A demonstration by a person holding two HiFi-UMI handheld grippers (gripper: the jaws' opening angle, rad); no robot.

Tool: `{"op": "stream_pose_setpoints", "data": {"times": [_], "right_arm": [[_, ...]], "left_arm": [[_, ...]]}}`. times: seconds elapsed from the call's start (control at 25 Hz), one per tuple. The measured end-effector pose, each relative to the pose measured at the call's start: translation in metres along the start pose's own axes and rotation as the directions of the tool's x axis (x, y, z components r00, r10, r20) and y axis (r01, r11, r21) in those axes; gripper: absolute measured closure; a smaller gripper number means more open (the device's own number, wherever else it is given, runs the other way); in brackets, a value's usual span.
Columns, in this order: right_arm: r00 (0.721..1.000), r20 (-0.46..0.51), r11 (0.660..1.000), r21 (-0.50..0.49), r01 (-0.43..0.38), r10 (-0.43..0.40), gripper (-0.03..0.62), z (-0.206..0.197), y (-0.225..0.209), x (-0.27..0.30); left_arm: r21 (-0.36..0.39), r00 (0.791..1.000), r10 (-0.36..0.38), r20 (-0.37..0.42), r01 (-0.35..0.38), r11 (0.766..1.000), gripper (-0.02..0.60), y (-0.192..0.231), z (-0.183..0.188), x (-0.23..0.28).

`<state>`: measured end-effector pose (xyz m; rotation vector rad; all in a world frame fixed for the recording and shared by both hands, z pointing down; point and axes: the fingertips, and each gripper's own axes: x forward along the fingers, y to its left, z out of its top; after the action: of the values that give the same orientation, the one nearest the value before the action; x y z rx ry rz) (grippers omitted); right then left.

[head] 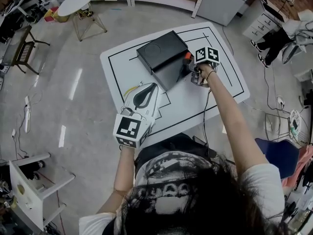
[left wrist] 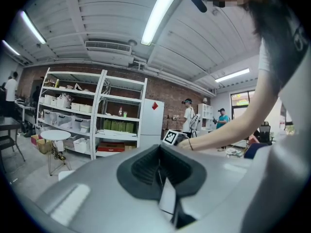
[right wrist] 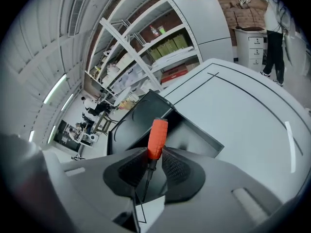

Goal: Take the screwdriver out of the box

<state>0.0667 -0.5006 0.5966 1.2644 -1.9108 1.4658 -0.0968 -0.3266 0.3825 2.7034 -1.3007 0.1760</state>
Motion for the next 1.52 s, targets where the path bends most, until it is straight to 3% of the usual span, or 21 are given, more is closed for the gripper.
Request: {"op": "stream_pose_setpoints", "data": {"times": [0.36, 0.72, 1.2, 1.52], "right_arm": [[0.989, 0.095, 0.986, -0.138, -0.096, 0.11, 0.496, -0.009, 0.051, -0.047], [0.966, 0.158, 0.952, -0.261, -0.159, 0.205, 0.496, -0.054, 0.098, -0.1], [0.962, 0.189, 0.917, -0.382, -0.114, 0.198, 0.496, -0.124, 0.103, -0.149], [0.966, 0.191, 0.882, -0.467, -0.064, 0.171, 0.496, -0.164, 0.086, -0.18]], "left_arm": [[0.013, 1.0, -0.027, 0.003, 0.027, 1.0, 0.581, -0.013, -0.001, -0.023], [0.005, 0.997, -0.072, -0.023, 0.072, 0.997, 0.581, -0.028, -0.019, -0.052], [-0.033, 0.994, -0.1, -0.033, 0.099, 0.995, 0.581, -0.051, -0.035, -0.06], [-0.032, 0.996, -0.073, -0.045, 0.071, 0.997, 0.581, -0.084, -0.036, -0.055]]}}
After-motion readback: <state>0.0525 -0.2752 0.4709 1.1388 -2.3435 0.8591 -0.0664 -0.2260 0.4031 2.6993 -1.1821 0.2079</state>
